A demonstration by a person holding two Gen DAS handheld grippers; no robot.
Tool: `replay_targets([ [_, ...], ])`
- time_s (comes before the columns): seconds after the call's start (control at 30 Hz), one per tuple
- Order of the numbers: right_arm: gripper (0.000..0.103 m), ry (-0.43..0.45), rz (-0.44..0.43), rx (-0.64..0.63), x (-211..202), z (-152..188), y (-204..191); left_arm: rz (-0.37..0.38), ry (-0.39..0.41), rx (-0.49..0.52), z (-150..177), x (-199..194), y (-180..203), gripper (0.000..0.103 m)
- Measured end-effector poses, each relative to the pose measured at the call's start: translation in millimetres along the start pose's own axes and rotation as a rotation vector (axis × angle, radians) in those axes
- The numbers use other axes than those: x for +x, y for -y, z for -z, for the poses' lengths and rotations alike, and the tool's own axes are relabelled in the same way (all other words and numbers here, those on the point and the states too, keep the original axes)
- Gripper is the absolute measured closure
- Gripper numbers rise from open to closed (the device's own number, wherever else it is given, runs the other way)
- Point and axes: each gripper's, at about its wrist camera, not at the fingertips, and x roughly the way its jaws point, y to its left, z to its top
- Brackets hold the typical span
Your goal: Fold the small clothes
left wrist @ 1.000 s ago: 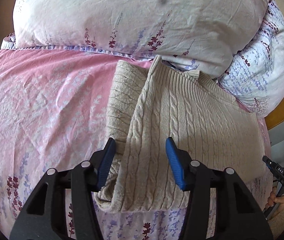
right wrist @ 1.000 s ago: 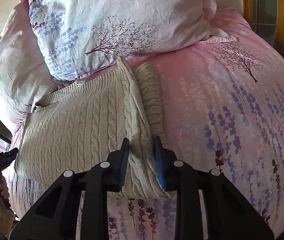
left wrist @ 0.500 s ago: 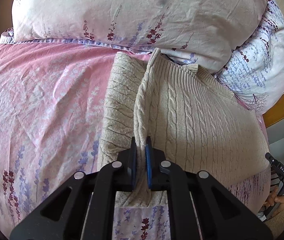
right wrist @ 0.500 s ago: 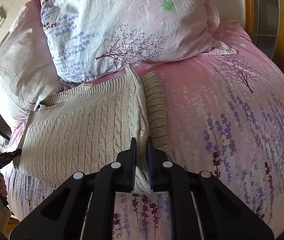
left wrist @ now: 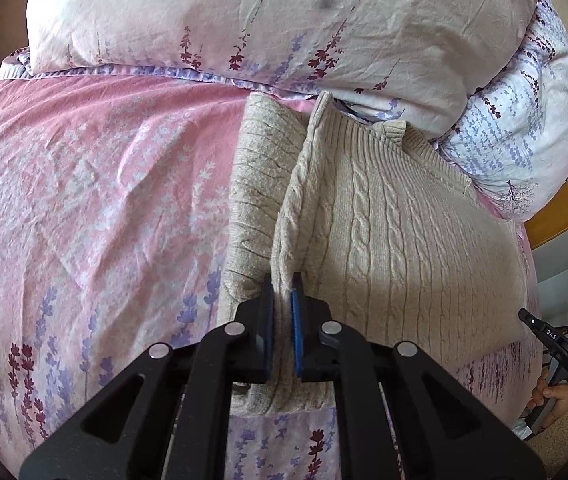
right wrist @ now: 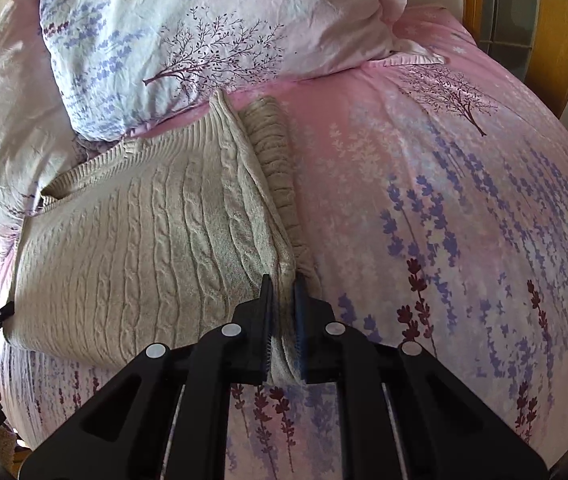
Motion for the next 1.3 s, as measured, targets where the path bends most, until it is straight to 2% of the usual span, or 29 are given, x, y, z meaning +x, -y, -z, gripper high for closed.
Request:
replay_targets([
  [0.13,0.091,-0.003,0.016,-0.035,-3,1,-4,0.005,0.012,-0.010,-1,-4,2,0.090],
  [0.2,0.086,0.007,0.006,-0.022,-9,0,-3,0.008,0.031,-0.019,0,-10,3,0.079],
  [0.23,0.081,0.028,0.007,-0.020,-14,-2,-4,-0.004,0.048,-0.018,0,-15,4,0.076],
  [0.3,0.070,0.087,0.006,-0.041,-26,-5,-11,-0.026,0.095,-0.006,0,-26,10,0.062],
  [0.37,0.053,0.131,-0.009,-0.082,-34,-9,-22,-0.031,0.144,0.020,-1,-37,20,0.058],
  [0.5,0.049,0.129,-0.034,-0.171,-29,-13,-50,-0.024,0.186,0.113,-1,-41,51,0.045],
  [0.63,0.049,0.093,-0.045,-0.198,-13,-11,-65,-0.009,0.152,0.157,1,-25,72,0.043],
  [0.83,0.049,0.048,-0.012,-0.219,4,-8,-76,-0.018,0.090,0.107,5,1,73,0.043],
  [0.93,0.043,0.019,0.010,-0.221,14,-3,-72,-0.021,0.078,0.096,8,8,69,0.042],
  [1.1,0.038,0.035,0.023,-0.247,17,0,-74,-0.003,0.093,0.101,9,11,68,0.038],
  [1.2,0.037,0.024,0.012,-0.233,16,-4,-73,0.048,0.100,0.032,3,3,61,0.038],
  [1.3,0.037,0.058,-0.016,-0.201,7,-10,-73,0.124,0.174,-0.078,-7,-17,39,0.038],
])
